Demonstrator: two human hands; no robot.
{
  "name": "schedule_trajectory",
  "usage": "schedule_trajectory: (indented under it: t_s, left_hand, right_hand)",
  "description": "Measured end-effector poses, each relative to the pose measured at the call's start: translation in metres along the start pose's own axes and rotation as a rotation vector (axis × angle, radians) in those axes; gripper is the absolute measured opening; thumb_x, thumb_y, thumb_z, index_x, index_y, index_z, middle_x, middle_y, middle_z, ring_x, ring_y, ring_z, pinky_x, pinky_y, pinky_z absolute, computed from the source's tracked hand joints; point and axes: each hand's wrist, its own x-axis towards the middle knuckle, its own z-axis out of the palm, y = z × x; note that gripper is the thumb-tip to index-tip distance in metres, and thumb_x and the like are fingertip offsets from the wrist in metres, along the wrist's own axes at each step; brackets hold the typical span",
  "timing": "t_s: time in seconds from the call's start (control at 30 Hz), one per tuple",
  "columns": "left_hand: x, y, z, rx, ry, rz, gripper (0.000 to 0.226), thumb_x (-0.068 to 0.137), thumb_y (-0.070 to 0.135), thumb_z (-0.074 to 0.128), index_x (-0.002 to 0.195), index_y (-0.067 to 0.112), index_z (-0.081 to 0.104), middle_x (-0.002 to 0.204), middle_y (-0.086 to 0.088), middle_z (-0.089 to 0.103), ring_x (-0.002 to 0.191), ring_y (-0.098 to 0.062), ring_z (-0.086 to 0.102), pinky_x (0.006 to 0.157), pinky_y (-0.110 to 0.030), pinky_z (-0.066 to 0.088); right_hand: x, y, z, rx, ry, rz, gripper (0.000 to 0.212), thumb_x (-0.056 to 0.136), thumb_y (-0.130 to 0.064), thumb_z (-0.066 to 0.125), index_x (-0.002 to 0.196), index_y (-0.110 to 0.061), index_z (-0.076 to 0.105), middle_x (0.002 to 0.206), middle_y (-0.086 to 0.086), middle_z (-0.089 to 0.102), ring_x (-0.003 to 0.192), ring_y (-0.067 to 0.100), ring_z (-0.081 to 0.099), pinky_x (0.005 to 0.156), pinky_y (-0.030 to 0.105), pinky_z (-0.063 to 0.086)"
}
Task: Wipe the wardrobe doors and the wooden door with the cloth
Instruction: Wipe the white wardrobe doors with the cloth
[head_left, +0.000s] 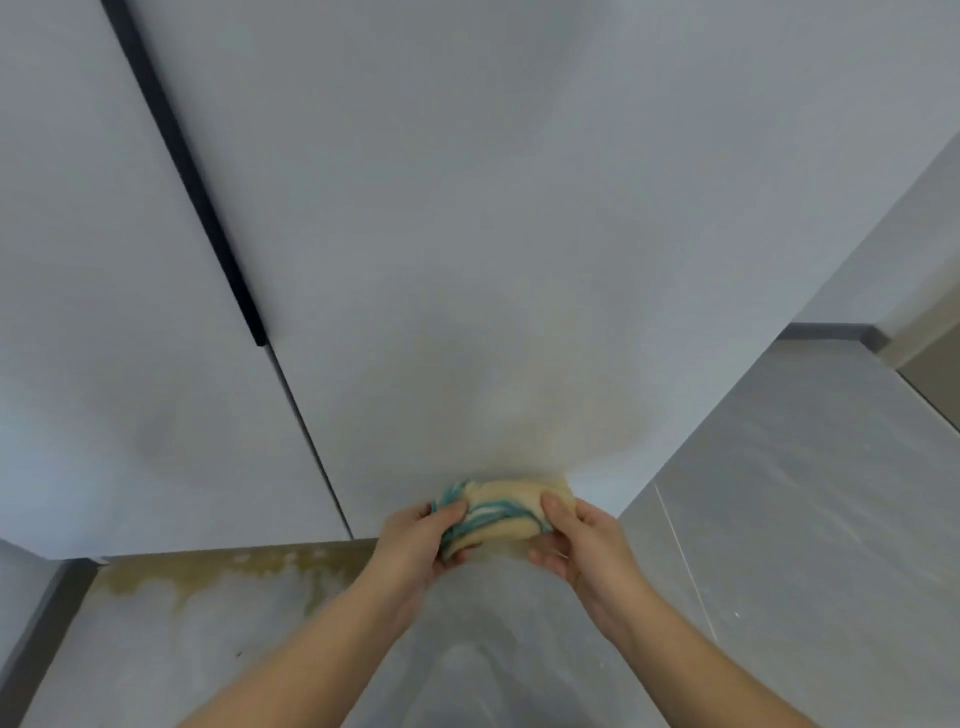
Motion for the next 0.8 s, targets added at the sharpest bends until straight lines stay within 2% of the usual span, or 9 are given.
schedule_trajectory:
  t_s: [0.13,0.23,0.3,0.4,0.47,0.57,0.7,0.8]
  left_hand:
    - [0.06,-0.058,-0.003,0.06,0.077,-0.166,0.009,0.092,0.004,0.063,0.085,-0.002,0.063,0.067,-0.014,0.067,0.048,-0.019,0.063,0.039,-0.02,0.047]
    - [0.096,-0.083,-0.005,0.123,0.118,-0.246,0.01,0.093,0.002,0.06,0.083,-0.001,0.062,0.068,-0.016,0.065,0.041,-0.018,0.062,0.036,-0.019,0.045]
    - [0.118,-0.093,-0.006,0.127,0.138,-0.278,0.009,0.093,0.002,0.059,0.087,-0.002,0.061,0.073,-0.017,0.065,0.039,-0.017,0.061,0.038,-0.021,0.045]
    - [0.142,-0.103,-0.007,0.106,0.175,-0.307,0.008,0.093,0.002,0.058,0.086,-0.001,0.06,0.078,-0.018,0.065,0.041,-0.018,0.062,0.046,-0.026,0.05]
    - [0.151,-0.108,-0.005,0.092,0.194,-0.323,0.009,0.094,0.001,0.058,0.085,0.0,0.059,0.078,-0.017,0.064,0.042,-0.019,0.062,0.044,-0.025,0.05]
    - [0.156,-0.109,-0.004,0.097,0.213,-0.327,0.01,0.094,0.001,0.057,0.085,-0.001,0.058,0.077,-0.018,0.062,0.04,-0.02,0.061,0.035,-0.02,0.045]
    - [0.152,-0.107,-0.004,0.082,0.222,-0.314,0.009,0.094,0.001,0.056,0.086,-0.001,0.058,0.077,-0.018,0.062,0.056,-0.026,0.06,0.033,-0.018,0.041]
    - [0.148,-0.103,-0.003,0.068,0.216,-0.299,0.009,0.094,0.001,0.055,0.085,0.0,0.058,0.076,-0.016,0.062,0.045,-0.021,0.061,0.032,-0.016,0.039]
  right_hand:
    - [0.056,0.062,-0.025,-0.066,0.056,0.224,0.017,0.099,-0.018,0.056,0.102,-0.004,0.066,0.078,0.007,0.074,0.069,0.018,0.071,0.059,0.028,0.055]
    - [0.087,0.089,-0.03,-0.097,0.104,0.311,0.018,0.1,-0.016,0.054,0.102,-0.002,0.064,0.061,0.004,0.067,0.06,0.017,0.068,0.061,0.031,0.055]
    - [0.104,0.099,-0.03,-0.119,0.131,0.343,0.016,0.1,-0.016,0.054,0.096,-0.003,0.064,0.067,0.008,0.067,0.063,0.02,0.066,0.063,0.033,0.056]
    - [0.125,0.105,-0.027,-0.128,0.185,0.365,0.016,0.098,-0.013,0.057,0.088,-0.002,0.063,0.079,0.015,0.067,0.07,0.028,0.065,0.071,0.041,0.058]
    - [0.132,0.107,-0.025,-0.113,0.219,0.372,0.015,0.097,-0.011,0.058,0.085,-0.002,0.062,0.081,0.016,0.066,0.073,0.03,0.065,0.075,0.044,0.058]
    - [0.134,0.111,-0.022,-0.107,0.272,0.349,0.016,0.096,-0.009,0.059,0.081,-0.004,0.061,0.08,0.014,0.065,0.069,0.026,0.063,0.065,0.037,0.057]
    - [0.129,0.112,-0.02,-0.052,0.314,0.308,0.019,0.095,-0.008,0.06,0.076,-0.005,0.063,0.076,0.012,0.064,0.068,0.023,0.06,0.061,0.031,0.055]
    - [0.124,0.108,-0.017,-0.038,0.328,0.283,0.019,0.095,-0.01,0.061,0.076,-0.005,0.064,0.078,0.012,0.064,0.069,0.022,0.06,0.06,0.029,0.055]
